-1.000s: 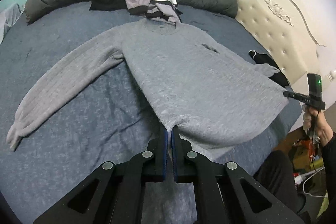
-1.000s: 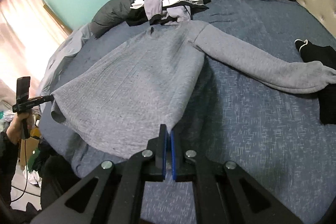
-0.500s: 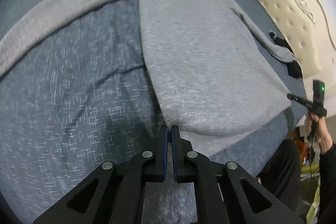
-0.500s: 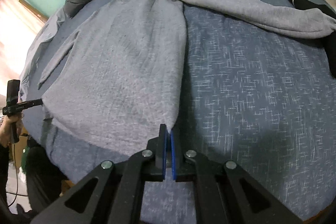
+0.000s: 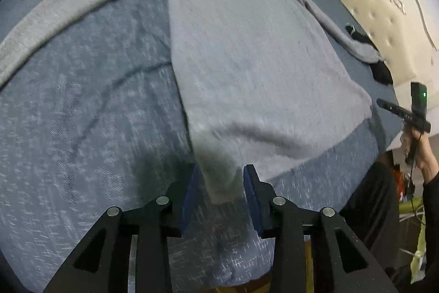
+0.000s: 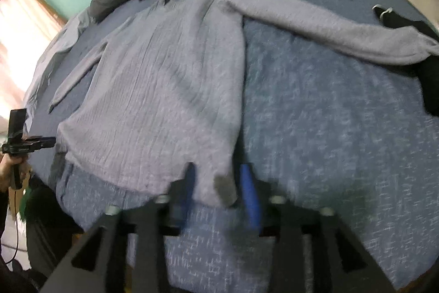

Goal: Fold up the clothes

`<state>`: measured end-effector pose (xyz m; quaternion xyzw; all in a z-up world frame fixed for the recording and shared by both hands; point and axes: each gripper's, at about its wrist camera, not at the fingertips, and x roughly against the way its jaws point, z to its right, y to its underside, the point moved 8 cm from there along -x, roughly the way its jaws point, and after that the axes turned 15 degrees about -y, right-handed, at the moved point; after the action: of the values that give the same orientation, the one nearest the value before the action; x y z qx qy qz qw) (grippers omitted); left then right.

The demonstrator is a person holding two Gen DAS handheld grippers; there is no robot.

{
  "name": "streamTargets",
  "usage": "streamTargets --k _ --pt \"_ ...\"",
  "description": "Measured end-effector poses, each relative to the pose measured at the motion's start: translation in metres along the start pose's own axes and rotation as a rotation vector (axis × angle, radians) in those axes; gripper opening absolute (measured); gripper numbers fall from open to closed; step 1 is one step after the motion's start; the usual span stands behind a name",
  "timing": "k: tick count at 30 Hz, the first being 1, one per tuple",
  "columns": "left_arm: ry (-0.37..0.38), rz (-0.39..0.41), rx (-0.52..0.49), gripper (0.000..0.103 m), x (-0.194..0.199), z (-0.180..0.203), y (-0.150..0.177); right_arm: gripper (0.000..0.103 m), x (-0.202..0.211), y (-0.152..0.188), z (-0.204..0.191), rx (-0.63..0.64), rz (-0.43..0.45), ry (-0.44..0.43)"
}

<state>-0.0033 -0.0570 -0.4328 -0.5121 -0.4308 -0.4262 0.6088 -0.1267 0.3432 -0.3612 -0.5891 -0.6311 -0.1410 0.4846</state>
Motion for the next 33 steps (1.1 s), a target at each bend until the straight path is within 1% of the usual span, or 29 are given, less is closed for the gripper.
streamTargets --k 3,8,10,11,12,13,14,16,17,25,29,33 --pt "0.013 -0.008 0.006 0.038 -0.004 0.002 0.004 0.042 -0.011 0.008 -0.002 -0.004 -0.046 0.000" --pt "0.029 -0.005 0.040 0.037 -0.011 -0.002 0.009 0.042 -0.019 0.012 0.003 -0.033 -0.050 -0.002" --pt "0.032 0.000 0.037 0.027 -0.010 -0.003 0.008 0.042 -0.023 0.012 0.006 -0.051 -0.046 -0.012" --pt "0.033 0.003 0.033 0.017 -0.010 -0.002 0.008 0.042 -0.025 0.012 0.007 -0.057 -0.044 -0.016" --pt "0.032 0.008 0.029 0.012 -0.009 -0.002 0.008 0.042 -0.026 0.012 0.009 -0.062 -0.043 -0.017" --pt "0.029 0.009 0.024 0.010 -0.008 -0.002 0.007 0.037 -0.028 0.012 0.011 -0.064 -0.041 -0.018" --pt "0.026 0.008 0.019 0.008 -0.006 -0.002 0.007 0.020 -0.029 0.011 0.012 -0.067 -0.039 -0.023" --pt "0.009 0.004 0.006 0.007 -0.001 -0.003 0.007 0.009 -0.028 0.009 0.011 -0.071 -0.034 -0.033" --pt "0.005 0.008 -0.002 0.007 0.004 -0.004 0.006 0.006 -0.025 0.007 0.010 -0.068 -0.031 -0.039" --pt "0.029 0.082 -0.007 0.007 0.061 -0.016 0.002 0.005 0.017 -0.003 -0.021 -0.010 -0.014 -0.109" --pt "0.017 0.084 -0.038 0.007 0.078 -0.017 0.013 0.005 0.030 0.010 -0.037 0.027 -0.048 -0.134" --pt "0.004 0.056 -0.056 0.007 0.076 -0.022 0.029 0.005 0.021 0.024 -0.039 0.037 -0.085 -0.134"
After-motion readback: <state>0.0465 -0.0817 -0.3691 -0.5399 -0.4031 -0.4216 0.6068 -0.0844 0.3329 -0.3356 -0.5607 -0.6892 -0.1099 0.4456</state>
